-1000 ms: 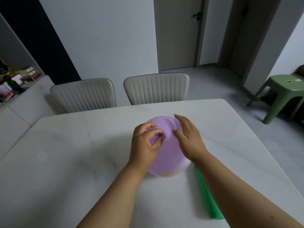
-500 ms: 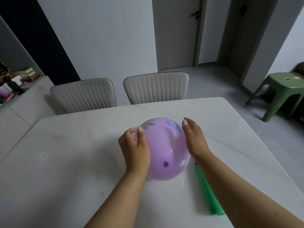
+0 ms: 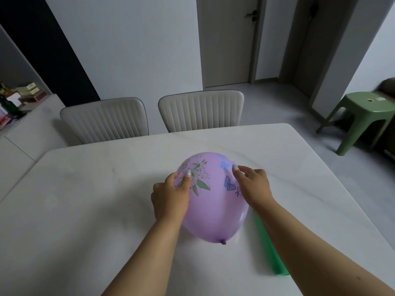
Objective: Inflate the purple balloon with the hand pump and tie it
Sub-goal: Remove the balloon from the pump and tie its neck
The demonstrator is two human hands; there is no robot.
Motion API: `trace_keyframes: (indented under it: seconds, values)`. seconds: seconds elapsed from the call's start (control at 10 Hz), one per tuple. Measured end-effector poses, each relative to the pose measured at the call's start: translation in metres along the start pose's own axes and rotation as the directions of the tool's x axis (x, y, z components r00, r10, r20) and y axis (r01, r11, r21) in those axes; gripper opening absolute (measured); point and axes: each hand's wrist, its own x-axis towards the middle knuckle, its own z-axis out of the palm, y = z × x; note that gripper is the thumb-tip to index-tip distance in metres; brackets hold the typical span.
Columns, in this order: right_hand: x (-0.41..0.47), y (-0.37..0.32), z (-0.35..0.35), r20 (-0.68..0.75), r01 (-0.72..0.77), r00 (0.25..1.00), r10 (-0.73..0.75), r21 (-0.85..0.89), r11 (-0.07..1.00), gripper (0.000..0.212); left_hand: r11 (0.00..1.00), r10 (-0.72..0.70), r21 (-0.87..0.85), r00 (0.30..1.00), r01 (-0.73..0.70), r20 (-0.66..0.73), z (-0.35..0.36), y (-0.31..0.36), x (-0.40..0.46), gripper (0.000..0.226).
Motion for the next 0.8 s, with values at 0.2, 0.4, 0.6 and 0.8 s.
trace_keyframes:
  seconds: [0.2, 0.4, 0.6, 0.8]
  values:
    - [-0.008, 0.005, -0.001, -0.067, 0.043, 0.997, -0.042, 0.006, 0.999, 0.063, 0.959, 0.078, -0.277, 0.996, -0.067, 0.031, 0.008, -0.004, -0.007, 0.078]
    - [-0.009, 0.009, -0.004, -0.035, 0.023, 0.999, -0.023, 0.0, 1.0, 0.055, 0.975, 0.099, -0.211, 0.987, -0.071, 0.125, 0.009, -0.002, -0.013, 0.084]
    - [-0.009, 0.009, -0.01, -0.05, 0.029, 0.998, -0.027, 0.024, 0.999, 0.072, 0.956, 0.213, -0.228, 0.972, -0.186, 0.1, 0.015, -0.004, -0.015, 0.081]
    - [-0.012, 0.004, -0.029, -0.19, 0.118, 0.977, -0.1, 0.088, 0.989, 0.054, 0.961, 0.229, -0.168, 0.973, -0.22, 0.036, 0.015, -0.003, -0.027, 0.076]
